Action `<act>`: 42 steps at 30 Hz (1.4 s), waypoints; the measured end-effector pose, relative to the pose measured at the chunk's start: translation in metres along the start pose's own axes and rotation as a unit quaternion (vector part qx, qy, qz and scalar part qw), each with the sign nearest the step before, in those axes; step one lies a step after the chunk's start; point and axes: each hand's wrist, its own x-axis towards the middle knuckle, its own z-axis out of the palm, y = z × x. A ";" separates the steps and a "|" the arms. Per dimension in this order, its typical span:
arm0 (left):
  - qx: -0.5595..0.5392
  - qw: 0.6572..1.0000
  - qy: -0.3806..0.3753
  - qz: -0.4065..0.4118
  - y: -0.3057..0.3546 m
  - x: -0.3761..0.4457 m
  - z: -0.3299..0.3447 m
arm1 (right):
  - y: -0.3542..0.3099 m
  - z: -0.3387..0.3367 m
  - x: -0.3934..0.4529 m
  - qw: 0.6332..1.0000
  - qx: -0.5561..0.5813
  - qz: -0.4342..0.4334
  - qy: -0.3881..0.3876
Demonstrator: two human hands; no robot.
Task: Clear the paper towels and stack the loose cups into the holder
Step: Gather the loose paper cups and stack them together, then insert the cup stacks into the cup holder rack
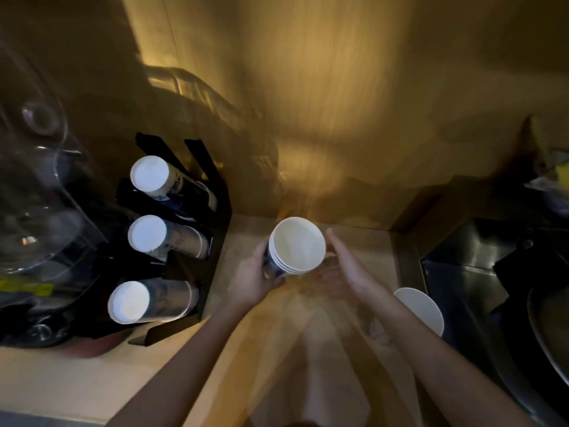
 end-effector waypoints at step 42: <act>0.033 0.926 0.367 0.084 0.079 -0.020 -0.277 | -0.155 0.209 0.022 0.877 -0.177 -0.438 -0.090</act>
